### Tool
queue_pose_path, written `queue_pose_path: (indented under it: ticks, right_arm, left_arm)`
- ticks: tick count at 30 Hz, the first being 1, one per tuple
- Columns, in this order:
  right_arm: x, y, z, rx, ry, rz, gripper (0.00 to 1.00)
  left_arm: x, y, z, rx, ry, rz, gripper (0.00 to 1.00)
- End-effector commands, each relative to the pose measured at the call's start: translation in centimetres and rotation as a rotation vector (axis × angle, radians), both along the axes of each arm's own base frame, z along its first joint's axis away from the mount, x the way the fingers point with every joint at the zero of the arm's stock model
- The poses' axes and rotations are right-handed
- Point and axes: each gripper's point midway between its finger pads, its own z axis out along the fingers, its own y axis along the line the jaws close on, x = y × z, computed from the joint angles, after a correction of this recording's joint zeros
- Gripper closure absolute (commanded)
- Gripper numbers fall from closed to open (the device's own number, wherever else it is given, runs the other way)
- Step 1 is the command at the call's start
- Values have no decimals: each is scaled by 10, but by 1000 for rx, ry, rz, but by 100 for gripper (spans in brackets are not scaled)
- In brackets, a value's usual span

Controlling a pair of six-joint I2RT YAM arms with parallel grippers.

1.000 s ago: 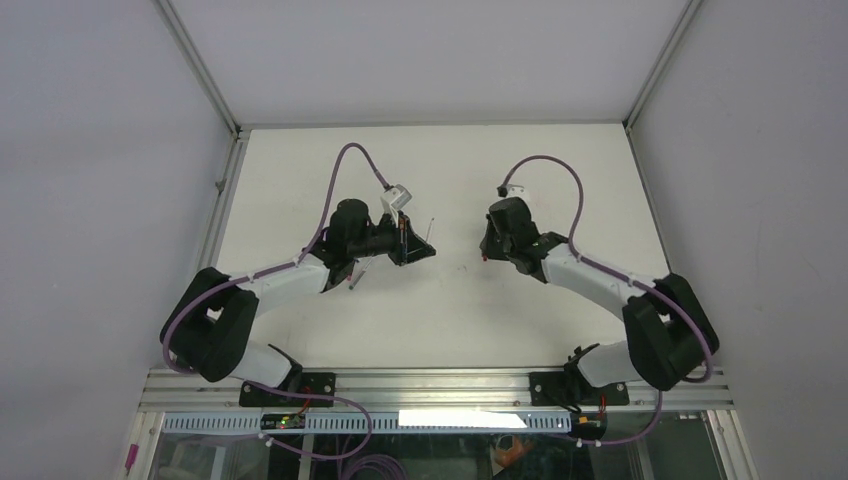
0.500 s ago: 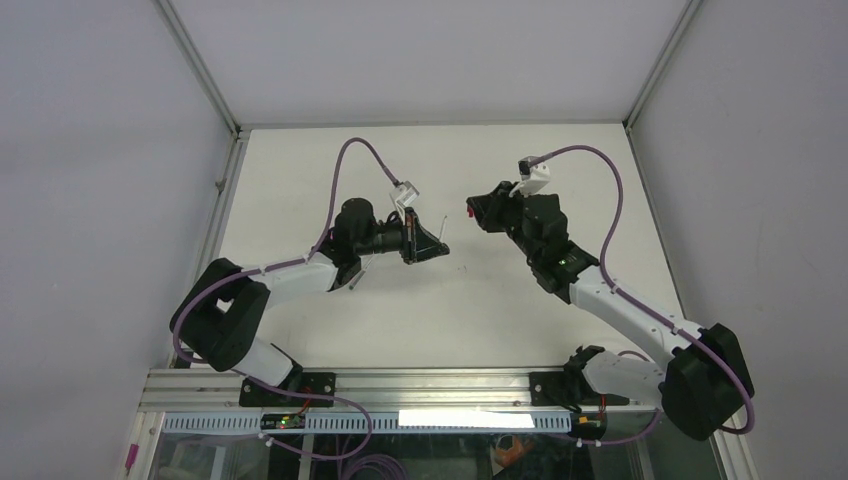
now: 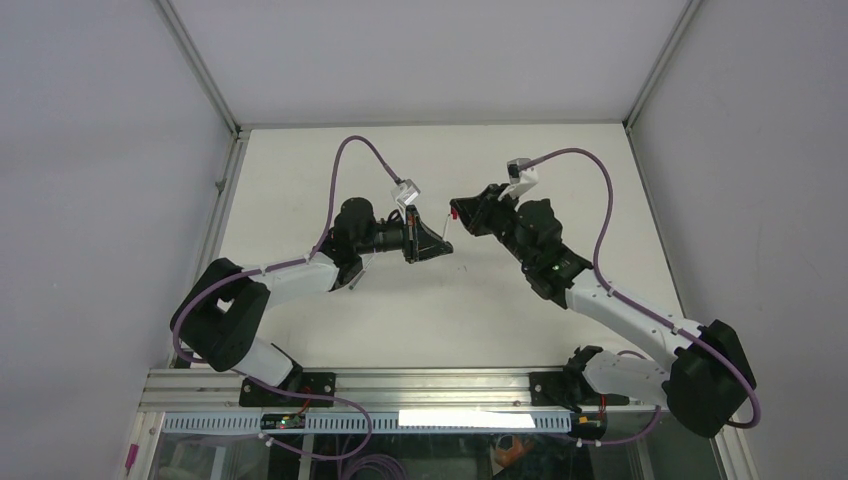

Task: Insert the pens into the pen caps

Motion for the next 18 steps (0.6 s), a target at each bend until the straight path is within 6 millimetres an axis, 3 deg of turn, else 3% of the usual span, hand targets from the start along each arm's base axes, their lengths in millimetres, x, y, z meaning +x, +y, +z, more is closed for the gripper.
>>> queue_pose_path:
  ticks: [1,11,18]
  right_arm:
    - [0,8,44,76,-106,14,100]
    - [2,17,64,94,-162,37,100]
    - [-7,14,64,91,-158,41,100]
  left_arm:
    - [0,-8,28,-63,-91,-35,100]
    - [-2,-7,27,-61,-89,-40,100]
    - [-2,-6,27,-53,-96,-32,100]
